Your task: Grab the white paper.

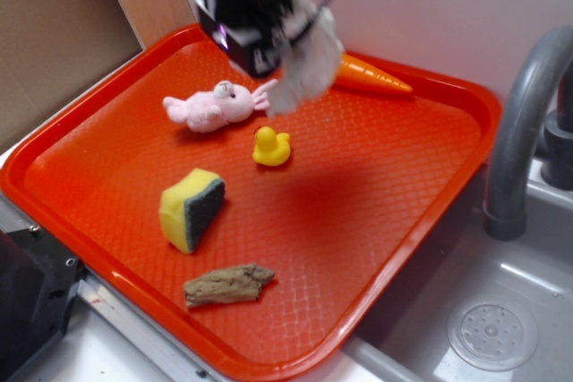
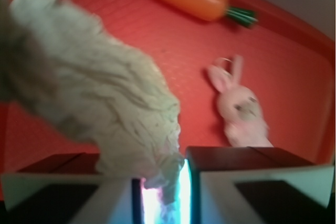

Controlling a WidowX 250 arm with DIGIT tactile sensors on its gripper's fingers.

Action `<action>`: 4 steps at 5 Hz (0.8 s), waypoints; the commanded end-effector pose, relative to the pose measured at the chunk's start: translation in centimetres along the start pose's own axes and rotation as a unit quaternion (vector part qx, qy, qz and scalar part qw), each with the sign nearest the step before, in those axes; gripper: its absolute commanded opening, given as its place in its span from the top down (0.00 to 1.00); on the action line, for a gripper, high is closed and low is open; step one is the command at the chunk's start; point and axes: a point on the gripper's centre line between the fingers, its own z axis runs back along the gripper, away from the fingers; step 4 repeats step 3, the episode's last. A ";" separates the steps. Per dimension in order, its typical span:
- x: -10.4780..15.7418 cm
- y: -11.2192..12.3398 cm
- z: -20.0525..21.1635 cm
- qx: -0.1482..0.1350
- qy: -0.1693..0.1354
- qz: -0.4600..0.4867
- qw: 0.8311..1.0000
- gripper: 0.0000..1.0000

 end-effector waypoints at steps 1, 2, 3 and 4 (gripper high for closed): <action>-3.4 2.0 6.8 0.012 -0.046 0.071 0.996 1.00; -4.5 2.5 8.6 0.009 -0.058 0.069 0.996 1.00; -4.5 2.9 8.5 0.006 -0.061 0.061 0.996 1.00; -4.5 2.9 8.5 0.006 -0.061 0.061 0.996 1.00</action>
